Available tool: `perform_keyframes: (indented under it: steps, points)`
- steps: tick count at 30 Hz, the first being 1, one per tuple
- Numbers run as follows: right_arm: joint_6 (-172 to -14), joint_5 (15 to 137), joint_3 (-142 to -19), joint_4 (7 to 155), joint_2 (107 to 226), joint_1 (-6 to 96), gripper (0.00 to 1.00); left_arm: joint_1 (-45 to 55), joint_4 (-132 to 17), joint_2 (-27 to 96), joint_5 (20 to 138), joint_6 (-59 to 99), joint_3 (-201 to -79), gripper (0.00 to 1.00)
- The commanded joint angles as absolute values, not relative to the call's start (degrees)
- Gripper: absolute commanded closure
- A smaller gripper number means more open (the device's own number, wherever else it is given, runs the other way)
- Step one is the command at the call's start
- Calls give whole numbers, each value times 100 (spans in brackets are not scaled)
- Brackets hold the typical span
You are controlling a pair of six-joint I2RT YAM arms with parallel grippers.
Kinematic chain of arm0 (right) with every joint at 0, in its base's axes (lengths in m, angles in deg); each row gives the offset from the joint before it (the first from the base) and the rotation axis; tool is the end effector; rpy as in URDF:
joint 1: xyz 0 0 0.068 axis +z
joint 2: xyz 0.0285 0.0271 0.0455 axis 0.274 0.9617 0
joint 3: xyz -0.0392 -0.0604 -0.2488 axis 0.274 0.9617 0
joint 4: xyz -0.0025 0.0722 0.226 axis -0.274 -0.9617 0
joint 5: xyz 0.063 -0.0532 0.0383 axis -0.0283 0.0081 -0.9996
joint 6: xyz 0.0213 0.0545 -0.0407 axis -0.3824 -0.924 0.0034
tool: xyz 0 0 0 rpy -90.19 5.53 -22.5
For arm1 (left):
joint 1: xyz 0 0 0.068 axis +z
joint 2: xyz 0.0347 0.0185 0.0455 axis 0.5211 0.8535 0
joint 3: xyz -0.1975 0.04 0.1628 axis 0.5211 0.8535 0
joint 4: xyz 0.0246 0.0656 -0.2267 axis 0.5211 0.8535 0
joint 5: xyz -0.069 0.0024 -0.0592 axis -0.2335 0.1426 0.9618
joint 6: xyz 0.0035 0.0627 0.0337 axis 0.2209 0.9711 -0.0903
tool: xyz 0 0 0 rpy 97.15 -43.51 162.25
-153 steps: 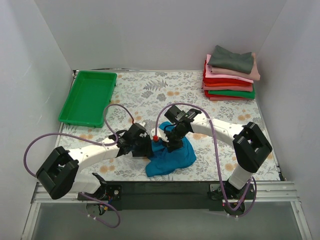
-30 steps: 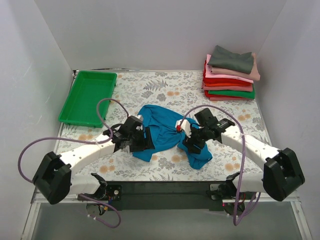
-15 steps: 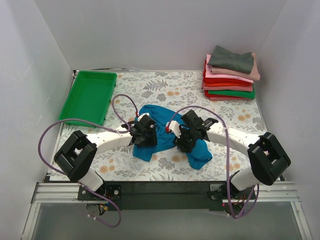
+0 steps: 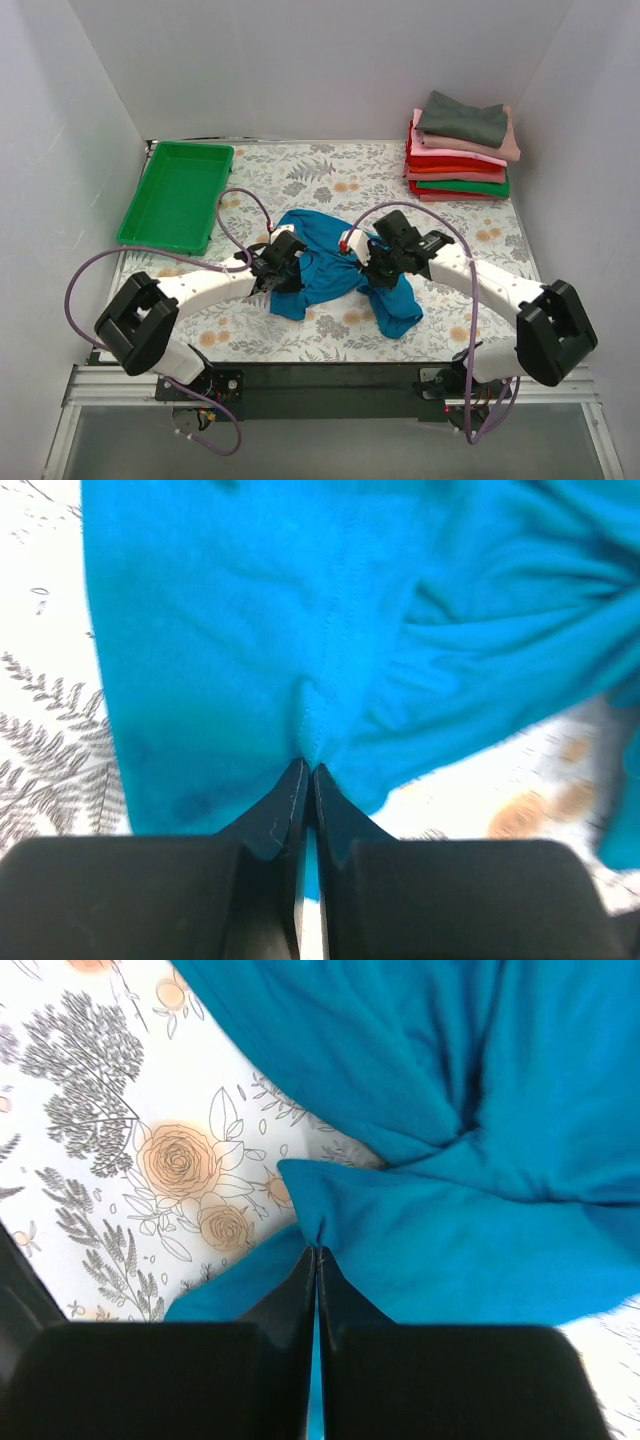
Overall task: Fold and stack the t-shirts
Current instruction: Flatten the tshirt out
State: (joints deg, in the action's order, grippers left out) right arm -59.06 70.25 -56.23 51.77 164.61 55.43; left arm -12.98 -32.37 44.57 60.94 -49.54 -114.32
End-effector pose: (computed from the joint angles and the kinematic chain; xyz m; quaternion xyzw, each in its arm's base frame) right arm 0.1957 0.1787 0.1972 -0.5509 0.7815 0.1390 0.2578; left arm 0.1994 -0.1812 0.1552 -0.3215 0.9120 -0.1758 0.1844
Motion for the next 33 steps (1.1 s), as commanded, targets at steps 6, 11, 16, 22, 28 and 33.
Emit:
perform_keyframes:
  steps: [6, 11, 16, 22, 28, 33]
  points:
    - [-5117, 6171, -6356, 4251, 15325, 4799, 99, -1325, -2674, 2887, 6036, -4875, -11535, 100]
    - [-4705, 6522, -7214, 3795, 14745, 4203, 99, -1316, -2234, 1814, 5799, -4963, -11771, 100]
    - [-4317, 6242, -8639, 3337, 14701, 3219, 99, -1298, -2101, 278, 5334, -5007, -12518, 100]
    - [-4405, 5626, -10065, 3125, 14613, 2348, 99, -1298, -2058, -560, 4823, -4674, -13817, 100]
    - [-4484, 5915, -10329, 3257, 14402, 1969, 99, -1298, -1803, -1000, 4542, -4453, -14207, 100]
    - [-4659, 6011, -9997, 3563, 14357, 1898, 99, -1298, -1803, -1369, 4218, -4619, -13532, 100]
